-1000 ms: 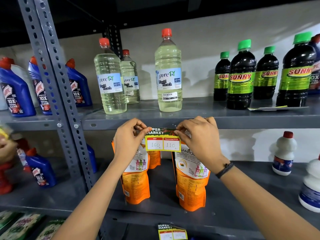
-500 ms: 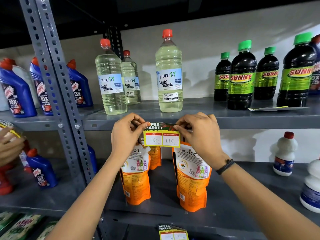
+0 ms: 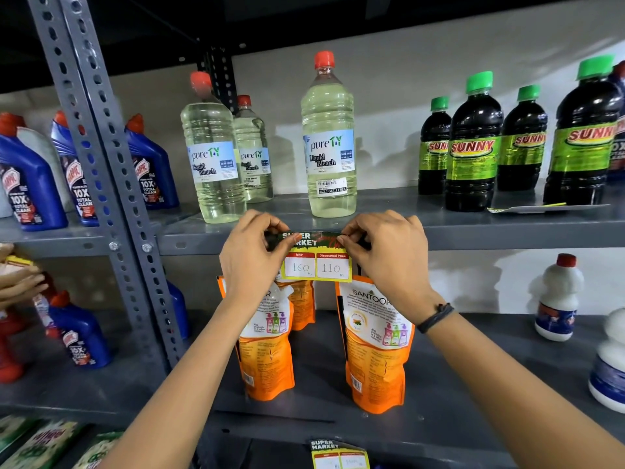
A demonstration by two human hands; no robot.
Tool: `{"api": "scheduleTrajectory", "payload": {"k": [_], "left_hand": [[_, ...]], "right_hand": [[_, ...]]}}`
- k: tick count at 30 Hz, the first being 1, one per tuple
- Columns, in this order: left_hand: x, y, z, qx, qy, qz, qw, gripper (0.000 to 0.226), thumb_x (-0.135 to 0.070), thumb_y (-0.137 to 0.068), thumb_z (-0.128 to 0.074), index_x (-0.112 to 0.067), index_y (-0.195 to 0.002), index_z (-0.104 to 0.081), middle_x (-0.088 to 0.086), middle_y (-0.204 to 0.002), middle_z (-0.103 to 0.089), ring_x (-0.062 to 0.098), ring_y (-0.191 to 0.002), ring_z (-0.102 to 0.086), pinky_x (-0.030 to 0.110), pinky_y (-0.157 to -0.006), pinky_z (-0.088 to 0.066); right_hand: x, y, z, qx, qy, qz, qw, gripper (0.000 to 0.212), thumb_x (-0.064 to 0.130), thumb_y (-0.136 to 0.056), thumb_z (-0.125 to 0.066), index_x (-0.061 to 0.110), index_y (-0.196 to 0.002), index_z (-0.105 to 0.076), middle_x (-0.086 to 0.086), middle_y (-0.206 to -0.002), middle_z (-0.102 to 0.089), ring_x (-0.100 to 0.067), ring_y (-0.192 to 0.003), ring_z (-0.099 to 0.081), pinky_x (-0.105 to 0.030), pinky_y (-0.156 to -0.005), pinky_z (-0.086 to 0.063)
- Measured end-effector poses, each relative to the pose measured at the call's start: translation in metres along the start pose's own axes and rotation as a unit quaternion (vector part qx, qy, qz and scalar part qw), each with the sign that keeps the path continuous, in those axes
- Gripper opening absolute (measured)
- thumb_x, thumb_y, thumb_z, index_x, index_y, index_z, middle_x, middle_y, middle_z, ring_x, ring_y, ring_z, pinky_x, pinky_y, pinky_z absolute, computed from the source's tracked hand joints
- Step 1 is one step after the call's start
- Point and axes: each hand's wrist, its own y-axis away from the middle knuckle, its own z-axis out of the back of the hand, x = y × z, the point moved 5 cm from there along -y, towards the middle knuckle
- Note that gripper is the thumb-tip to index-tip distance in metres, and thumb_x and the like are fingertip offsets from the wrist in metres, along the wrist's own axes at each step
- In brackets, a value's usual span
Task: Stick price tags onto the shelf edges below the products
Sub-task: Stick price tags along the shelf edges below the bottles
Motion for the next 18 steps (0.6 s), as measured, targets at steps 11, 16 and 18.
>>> {"api": "scheduleTrajectory", "payload": {"k": [11, 16, 18], "left_hand": [[-0.016, -0.005, -0.012, -0.002, 0.002, -0.04, 0.999, 0.023, -0.038, -0.076, -0.069, -0.015, -0.077, -0.071, 0.002, -0.084, -0.069, 0.026, -0.081, -0.052, 0.042, -0.069, -0.043], [-0.017, -0.004, -0.019, -0.001, -0.012, -0.042, 0.999, 0.026, -0.038, -0.078, -0.066, -0.012, -0.075, -0.068, 0.006, -0.08, -0.066, 0.028, -0.079, -0.052, 0.046, -0.066, -0.041], [-0.017, -0.005, -0.02, 0.005, -0.024, -0.043, 0.999, 0.027, -0.039, -0.079, -0.065, -0.012, -0.075, -0.067, 0.007, -0.08, -0.065, 0.029, -0.08, -0.052, 0.044, -0.066, -0.039]], "right_hand": [[0.001, -0.003, 0.002, -0.009, -0.008, -0.001, 1.0, 0.016, 0.032, -0.076, -0.072, 0.021, -0.085, -0.066, 0.002, -0.076, -0.066, -0.022, -0.074, -0.061, -0.034, -0.068, -0.037], [-0.002, -0.003, 0.001, -0.018, 0.009, 0.005, 1.0, 0.018, 0.033, -0.075, -0.072, 0.02, -0.087, -0.067, 0.001, -0.077, -0.067, -0.025, -0.075, -0.062, -0.035, -0.067, -0.038], [-0.002, -0.004, -0.001, -0.024, 0.01, 0.0, 1.0, 0.018, 0.033, -0.075, -0.073, 0.02, -0.086, -0.067, 0.0, -0.076, -0.067, -0.025, -0.075, -0.062, -0.036, -0.068, -0.04]]}}
